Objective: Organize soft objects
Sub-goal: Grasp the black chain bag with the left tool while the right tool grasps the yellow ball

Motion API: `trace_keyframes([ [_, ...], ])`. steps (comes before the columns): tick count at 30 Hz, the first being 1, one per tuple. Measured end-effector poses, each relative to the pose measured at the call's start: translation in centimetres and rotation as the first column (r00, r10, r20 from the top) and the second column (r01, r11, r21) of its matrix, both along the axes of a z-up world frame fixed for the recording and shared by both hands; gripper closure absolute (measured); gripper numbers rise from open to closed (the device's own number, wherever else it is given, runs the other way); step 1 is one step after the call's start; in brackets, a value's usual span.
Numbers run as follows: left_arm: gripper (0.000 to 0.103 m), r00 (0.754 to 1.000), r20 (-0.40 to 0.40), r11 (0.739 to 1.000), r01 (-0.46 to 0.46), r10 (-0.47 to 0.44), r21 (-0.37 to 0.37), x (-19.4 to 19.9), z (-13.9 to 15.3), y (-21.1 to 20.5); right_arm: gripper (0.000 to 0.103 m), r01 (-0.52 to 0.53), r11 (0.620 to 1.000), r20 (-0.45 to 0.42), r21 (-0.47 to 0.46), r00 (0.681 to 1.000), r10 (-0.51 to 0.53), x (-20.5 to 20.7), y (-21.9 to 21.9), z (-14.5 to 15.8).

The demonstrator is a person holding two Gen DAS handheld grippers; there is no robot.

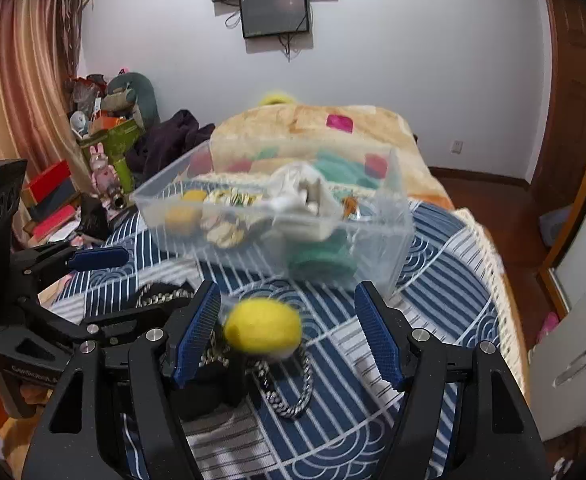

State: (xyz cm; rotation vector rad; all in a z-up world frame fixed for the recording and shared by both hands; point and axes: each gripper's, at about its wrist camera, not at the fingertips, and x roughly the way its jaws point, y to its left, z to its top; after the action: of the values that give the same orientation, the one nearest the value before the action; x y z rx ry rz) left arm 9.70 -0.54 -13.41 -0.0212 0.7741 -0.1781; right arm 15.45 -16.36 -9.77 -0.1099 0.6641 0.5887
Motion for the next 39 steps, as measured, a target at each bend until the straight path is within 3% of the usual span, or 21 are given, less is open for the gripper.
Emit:
trace_keyframes([
  [3,0.015,1.0,-0.009,1.0,-0.003,0.003,-0.02,-0.2,-0.8,0.2,0.037,-0.009,1.0,-0.044,0.006,0.999,0.009,0.1,0.0,-1.1],
  [7,0.041,1.0,-0.013,0.997,0.024,-0.025,-0.08,-0.5,-0.9,0.4,0.038,-0.022,1.0,-0.076,0.004,0.997,0.022,0.1,0.3,-2.0],
  [13,0.06,0.999,-0.001,0.995,0.044,-0.044,-0.085,-1.1,-0.6,0.2,0.063,-0.041,0.999,-0.089,0.029,0.995,0.043,0.1,0.3,-2.2],
  [19,0.076,0.999,0.017,0.996,0.048,-0.047,-0.069,-1.8,0.0,0.1,0.066,-0.034,0.998,-0.063,0.043,0.997,0.037,-0.3,0.0,-1.9],
  [39,0.082,0.983,0.184,0.994,0.038,-0.019,-0.099,-1.9,7.3,1.8,0.066,0.027,0.992,0.04,0.121,0.999,-0.032,-1.0,-2.6,1.9],
])
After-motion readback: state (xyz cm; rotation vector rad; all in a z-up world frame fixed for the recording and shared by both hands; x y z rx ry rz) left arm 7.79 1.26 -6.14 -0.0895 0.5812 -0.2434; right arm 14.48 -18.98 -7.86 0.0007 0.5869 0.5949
